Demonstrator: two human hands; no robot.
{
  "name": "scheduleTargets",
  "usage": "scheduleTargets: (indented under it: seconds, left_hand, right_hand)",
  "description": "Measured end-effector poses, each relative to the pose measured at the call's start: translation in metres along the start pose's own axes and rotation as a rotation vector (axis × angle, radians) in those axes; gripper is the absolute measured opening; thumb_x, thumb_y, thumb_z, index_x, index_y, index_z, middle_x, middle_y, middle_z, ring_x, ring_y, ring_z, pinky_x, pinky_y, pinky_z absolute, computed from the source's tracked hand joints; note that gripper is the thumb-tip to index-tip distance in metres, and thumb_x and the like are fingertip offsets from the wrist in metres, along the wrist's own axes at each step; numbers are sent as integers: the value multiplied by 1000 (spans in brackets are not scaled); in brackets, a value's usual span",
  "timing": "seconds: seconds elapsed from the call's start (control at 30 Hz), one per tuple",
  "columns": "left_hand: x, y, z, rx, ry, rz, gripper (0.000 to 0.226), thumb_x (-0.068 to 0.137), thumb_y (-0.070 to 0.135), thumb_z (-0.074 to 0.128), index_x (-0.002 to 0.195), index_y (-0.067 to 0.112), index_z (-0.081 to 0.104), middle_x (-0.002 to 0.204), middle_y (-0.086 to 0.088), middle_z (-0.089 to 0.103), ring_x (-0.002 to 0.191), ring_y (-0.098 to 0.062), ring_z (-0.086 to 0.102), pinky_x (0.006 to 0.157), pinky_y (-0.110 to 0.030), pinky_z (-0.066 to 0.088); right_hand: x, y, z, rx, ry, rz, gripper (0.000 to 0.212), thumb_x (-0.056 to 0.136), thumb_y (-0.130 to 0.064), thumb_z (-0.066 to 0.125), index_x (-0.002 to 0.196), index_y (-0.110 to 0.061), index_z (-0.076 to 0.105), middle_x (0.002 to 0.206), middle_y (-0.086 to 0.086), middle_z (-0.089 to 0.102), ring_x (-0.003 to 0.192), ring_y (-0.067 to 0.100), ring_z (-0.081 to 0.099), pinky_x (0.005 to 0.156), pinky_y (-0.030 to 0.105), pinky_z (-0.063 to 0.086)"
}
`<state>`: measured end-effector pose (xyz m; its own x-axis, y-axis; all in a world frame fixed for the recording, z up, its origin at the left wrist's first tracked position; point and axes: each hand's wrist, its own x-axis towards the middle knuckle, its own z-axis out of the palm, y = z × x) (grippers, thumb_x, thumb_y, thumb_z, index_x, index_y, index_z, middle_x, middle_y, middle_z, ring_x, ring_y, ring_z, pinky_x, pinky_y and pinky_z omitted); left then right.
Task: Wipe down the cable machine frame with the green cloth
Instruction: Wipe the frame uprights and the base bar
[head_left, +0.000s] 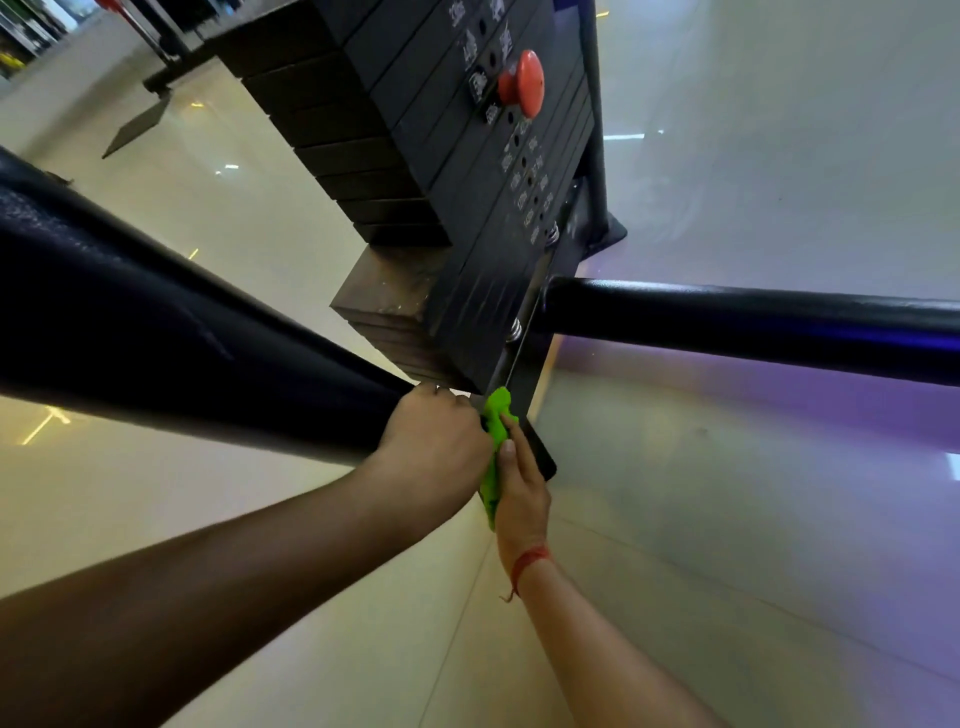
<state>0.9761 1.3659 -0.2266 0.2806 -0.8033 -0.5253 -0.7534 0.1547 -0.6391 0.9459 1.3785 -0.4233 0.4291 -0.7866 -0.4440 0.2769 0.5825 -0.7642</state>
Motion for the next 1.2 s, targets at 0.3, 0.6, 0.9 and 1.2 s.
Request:
scheduleTargets:
  seconds: [0.3,0.6,0.9,1.2]
  left_hand:
    - [-17,-13,-8,107,9,-16,32,103,29,46,128,15,61,128,-8,61,120,-28,54,104,-39,38]
    - [-35,-20,-15,156,18,-55,35,103,29,46,133,14,57,132,-10,58,122,-30,52,105,-42,37]
    - [-45,-25,-19,150,43,-75,33,102,28,45,130,16,60,130,-9,60,120,-30,53,103,-42,36]
    - [-62,-34,-29,147,79,-105,32,102,28,45,128,16,60,132,-9,59,121,-30,53,105,-43,35]
  right_hand:
    - [-25,-12,33,133,24,-59,42,90,-53,58,129,-42,66,141,-14,58,137,14,50,117,45,38]
    - [-31,-20,43,242,122,-28,39,84,-49,61,120,-41,71,139,-13,61,135,13,52,117,46,37]
    - [-54,-19,43,210,209,-7,30,100,-29,59,115,-54,68,137,-10,61,126,18,57,95,36,53]
    - [-69,-24,44,127,217,-192,31,90,-33,62,113,-51,72,133,-11,65,130,17,56,108,41,48]
